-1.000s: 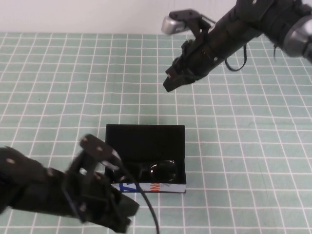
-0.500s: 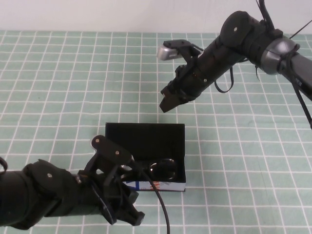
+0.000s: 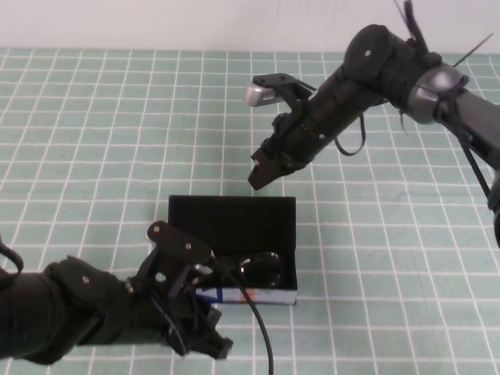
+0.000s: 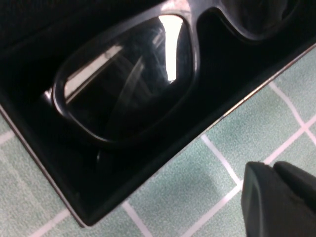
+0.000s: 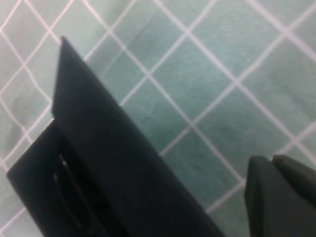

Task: Return glasses to glasses case
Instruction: Close the glasses case

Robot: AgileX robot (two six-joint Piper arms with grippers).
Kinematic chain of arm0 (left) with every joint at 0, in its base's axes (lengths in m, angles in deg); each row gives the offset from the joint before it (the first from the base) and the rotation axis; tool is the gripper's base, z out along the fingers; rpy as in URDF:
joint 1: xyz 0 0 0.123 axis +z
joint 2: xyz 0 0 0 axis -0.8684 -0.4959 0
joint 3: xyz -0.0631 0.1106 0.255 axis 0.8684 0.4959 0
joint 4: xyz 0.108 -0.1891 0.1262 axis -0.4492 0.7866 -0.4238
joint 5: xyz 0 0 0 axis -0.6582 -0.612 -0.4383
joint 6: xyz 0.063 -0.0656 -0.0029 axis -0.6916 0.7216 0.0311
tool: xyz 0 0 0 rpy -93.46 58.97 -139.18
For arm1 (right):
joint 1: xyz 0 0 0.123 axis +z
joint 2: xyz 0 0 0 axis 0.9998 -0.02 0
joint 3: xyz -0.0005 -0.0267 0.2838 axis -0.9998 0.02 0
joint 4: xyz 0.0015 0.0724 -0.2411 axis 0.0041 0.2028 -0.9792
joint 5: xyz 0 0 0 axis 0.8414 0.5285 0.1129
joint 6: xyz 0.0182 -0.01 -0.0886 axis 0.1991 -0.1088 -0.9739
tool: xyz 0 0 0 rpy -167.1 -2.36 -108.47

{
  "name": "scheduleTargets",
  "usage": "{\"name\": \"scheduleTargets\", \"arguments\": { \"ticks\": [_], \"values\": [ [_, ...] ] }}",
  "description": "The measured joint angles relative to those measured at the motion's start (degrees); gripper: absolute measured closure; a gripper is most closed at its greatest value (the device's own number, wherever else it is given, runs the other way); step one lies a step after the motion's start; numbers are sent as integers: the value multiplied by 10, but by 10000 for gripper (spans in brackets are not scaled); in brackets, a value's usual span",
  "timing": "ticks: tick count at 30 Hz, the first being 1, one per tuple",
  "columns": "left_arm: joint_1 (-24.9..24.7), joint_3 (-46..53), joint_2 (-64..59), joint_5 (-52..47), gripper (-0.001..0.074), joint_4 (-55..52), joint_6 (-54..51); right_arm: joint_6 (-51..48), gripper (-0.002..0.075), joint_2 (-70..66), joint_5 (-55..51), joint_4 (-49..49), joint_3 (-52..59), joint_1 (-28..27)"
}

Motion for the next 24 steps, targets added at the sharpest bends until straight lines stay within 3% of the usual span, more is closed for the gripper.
{"name": "scheduleTargets", "arguments": {
  "ticks": [17, 24],
  "values": [
    [0, 0, -2, 0, 737, 2, 0, 38, 737, 9, 0, -9, 1, 39],
    [0, 0, -2, 8, 737, 2, -1, 64, 737, 61, 0, -5, 75, 42]
  ]
}}
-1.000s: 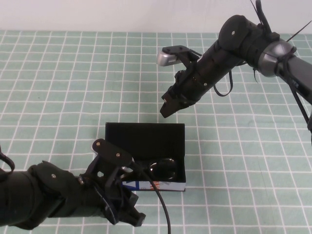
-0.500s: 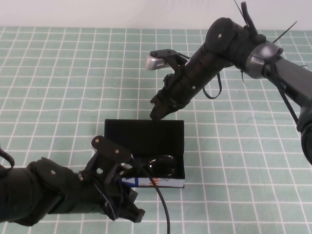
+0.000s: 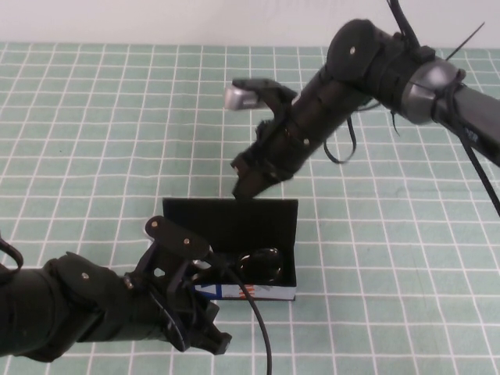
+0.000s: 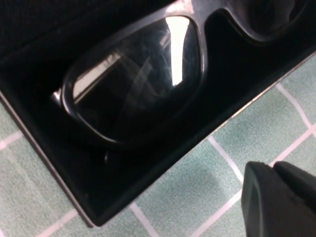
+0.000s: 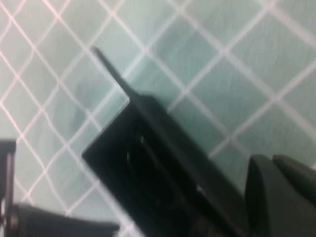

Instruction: Return glasses to glasses case

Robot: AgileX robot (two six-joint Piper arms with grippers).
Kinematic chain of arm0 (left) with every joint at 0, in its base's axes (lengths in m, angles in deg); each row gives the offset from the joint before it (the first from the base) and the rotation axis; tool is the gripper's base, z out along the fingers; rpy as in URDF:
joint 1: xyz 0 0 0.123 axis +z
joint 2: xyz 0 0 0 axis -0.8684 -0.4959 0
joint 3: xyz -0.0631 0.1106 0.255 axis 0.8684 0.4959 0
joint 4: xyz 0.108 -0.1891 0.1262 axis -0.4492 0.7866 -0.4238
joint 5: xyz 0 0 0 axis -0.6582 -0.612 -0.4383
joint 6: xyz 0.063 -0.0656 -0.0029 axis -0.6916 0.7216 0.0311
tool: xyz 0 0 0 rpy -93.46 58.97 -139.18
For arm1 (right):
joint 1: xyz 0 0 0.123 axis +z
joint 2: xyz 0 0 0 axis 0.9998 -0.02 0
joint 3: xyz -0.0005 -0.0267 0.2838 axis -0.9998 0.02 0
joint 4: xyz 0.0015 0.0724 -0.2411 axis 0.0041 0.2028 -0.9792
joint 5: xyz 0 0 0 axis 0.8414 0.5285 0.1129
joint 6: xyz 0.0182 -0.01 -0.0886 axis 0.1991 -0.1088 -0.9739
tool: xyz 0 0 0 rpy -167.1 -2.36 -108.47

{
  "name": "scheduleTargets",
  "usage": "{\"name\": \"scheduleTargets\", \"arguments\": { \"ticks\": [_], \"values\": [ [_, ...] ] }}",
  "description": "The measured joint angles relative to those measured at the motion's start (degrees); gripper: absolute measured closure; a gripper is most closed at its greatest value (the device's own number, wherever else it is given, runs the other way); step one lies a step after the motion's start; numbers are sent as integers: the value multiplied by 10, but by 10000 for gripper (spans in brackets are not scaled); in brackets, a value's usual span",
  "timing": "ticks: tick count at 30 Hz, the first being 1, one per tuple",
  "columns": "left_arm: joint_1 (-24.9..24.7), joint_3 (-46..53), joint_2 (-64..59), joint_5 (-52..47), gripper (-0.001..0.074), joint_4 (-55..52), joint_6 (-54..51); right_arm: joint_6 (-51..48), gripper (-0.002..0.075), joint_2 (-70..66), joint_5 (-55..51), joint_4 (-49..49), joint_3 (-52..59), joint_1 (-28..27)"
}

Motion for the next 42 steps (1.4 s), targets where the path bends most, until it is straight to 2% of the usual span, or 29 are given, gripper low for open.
{"name": "scheduleTargets", "arguments": {
  "ticks": [9, 22, 28, 35, 39, 42],
  "values": [
    [0, 0, 0, 2, 737, 0, -2, 5, 737, 17, 2, -2, 111, 9],
    [0, 0, 6, -11, 737, -4, -12, -15, 737, 32, 2, -26, 118, 44],
    [0, -17, 70, -118, 737, -65, -74, -5, 737, 114, 2, -126, 97, 45],
    [8, -96, 188, -198, 737, -150, -62, 17, 737, 275, 78, -199, 96, 45],
    [50, -165, 229, -352, 737, -214, -35, 22, 737, 352, 107, -203, 97, 45],
    [97, -208, 232, -521, 737, -253, -22, 23, 737, 414, 117, -201, 118, 45]
  ]
}}
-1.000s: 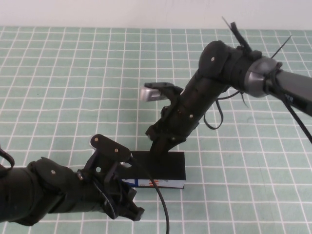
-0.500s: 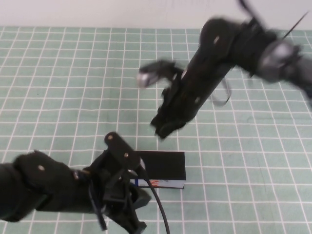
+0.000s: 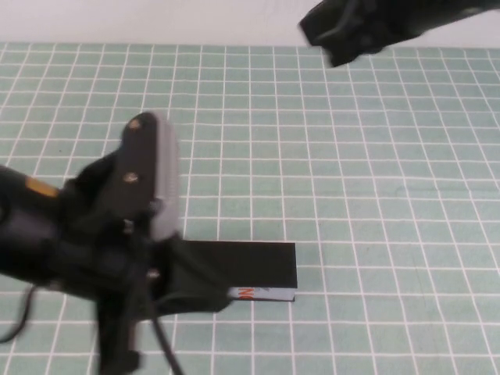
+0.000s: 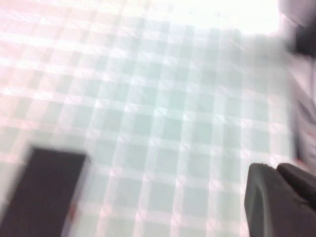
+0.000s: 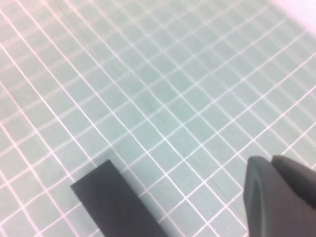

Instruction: Return glasses to glasses case

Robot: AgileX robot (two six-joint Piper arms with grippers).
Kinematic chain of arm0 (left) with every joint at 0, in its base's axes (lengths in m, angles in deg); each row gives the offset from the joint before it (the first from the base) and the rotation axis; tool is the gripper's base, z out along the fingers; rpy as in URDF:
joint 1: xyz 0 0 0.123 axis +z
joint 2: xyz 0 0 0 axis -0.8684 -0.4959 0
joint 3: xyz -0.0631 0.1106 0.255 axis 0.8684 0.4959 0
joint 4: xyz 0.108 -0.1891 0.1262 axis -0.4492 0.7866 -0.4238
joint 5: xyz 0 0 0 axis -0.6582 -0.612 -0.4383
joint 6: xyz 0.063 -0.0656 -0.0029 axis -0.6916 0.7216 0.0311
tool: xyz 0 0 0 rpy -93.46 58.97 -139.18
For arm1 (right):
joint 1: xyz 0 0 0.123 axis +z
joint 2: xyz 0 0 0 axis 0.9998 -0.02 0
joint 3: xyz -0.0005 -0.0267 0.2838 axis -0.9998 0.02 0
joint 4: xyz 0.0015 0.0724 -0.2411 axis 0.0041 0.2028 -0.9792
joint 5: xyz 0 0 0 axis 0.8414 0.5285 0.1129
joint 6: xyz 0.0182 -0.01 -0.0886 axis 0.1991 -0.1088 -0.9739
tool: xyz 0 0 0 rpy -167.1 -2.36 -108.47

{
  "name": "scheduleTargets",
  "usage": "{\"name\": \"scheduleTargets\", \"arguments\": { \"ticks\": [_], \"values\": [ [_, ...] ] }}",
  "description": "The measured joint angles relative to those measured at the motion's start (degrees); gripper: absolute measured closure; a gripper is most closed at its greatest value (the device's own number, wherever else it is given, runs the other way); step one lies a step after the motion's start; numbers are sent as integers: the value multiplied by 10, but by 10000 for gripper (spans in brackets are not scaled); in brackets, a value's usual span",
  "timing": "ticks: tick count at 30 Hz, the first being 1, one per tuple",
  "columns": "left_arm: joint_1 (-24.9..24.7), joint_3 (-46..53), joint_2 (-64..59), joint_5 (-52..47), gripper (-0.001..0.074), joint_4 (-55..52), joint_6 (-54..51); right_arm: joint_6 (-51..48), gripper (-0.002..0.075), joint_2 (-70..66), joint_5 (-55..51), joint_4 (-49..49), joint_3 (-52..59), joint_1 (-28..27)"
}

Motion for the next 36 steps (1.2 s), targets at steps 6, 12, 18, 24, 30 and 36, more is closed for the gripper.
{"name": "scheduleTargets", "arguments": {
  "ticks": [6, 12, 18, 24, 30, 36],
  "values": [
    [111, -11, 0, -69, 737, -68, 92, 0, 737, 112, 23, 3, 118, 0],
    [235, -11, 50, -9, 737, -52, 111, 19, 737, 246, 102, -17, 309, 0],
    [263, -11, 125, 2, 737, -46, 101, 31, 737, 394, 183, -24, 498, 0],
    [246, -11, 175, 2, 737, -30, 89, 103, 737, 564, 217, -87, 652, 0],
    [240, 6, 210, -3, 737, -16, 84, 295, 737, 698, 240, -236, 787, 0],
    [240, 9, 214, 11, 737, 15, 94, 336, 737, 778, 242, -259, 841, 0]
  ]
}}
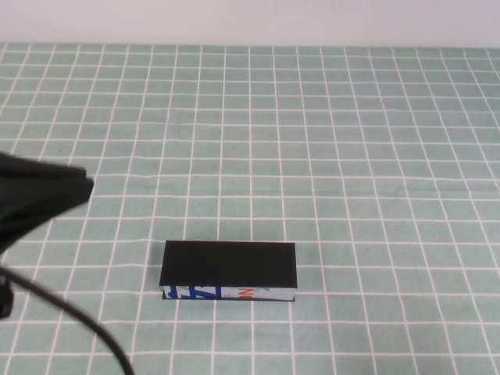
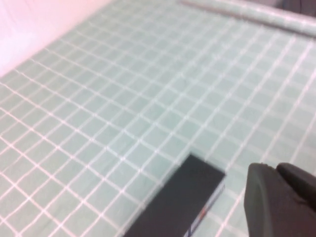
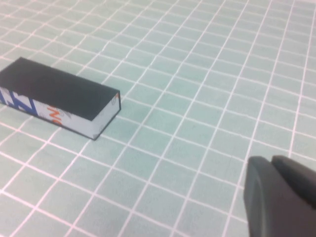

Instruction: Return glasses to glasses case

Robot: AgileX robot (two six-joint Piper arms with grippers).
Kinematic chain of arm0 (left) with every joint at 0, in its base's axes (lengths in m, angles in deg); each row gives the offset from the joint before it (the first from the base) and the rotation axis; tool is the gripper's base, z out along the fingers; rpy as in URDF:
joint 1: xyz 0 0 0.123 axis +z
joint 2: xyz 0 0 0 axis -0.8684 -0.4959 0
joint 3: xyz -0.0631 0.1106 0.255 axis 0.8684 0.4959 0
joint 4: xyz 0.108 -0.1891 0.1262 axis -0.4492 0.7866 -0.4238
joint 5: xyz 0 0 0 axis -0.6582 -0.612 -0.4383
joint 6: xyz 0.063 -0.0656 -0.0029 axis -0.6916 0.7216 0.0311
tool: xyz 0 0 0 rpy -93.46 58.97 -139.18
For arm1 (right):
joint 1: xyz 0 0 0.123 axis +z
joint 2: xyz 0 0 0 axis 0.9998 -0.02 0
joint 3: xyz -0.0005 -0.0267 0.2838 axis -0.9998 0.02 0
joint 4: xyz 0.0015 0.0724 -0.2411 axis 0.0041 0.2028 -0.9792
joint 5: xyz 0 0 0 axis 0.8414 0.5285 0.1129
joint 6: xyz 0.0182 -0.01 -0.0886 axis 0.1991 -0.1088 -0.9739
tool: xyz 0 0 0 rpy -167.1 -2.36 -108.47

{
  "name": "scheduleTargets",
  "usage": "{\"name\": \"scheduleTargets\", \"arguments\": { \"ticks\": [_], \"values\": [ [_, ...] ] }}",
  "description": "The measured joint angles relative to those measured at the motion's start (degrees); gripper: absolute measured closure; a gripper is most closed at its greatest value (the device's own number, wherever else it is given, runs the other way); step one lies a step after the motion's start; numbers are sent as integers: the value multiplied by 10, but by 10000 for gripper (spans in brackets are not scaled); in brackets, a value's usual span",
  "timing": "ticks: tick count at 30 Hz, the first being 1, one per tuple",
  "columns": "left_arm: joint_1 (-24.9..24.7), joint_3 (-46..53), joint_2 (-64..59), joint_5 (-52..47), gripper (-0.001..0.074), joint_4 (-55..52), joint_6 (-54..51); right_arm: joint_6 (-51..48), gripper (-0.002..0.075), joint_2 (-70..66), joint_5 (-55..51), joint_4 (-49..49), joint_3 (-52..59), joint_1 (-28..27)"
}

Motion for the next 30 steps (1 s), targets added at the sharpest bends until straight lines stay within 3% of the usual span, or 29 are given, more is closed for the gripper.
{"name": "scheduleTargets", "arguments": {
  "ticks": [30],
  "values": [
    [0, 0, 0, 26, 737, 34, 14, 5, 737, 11, 3, -1, 6, 0]
  ]
}}
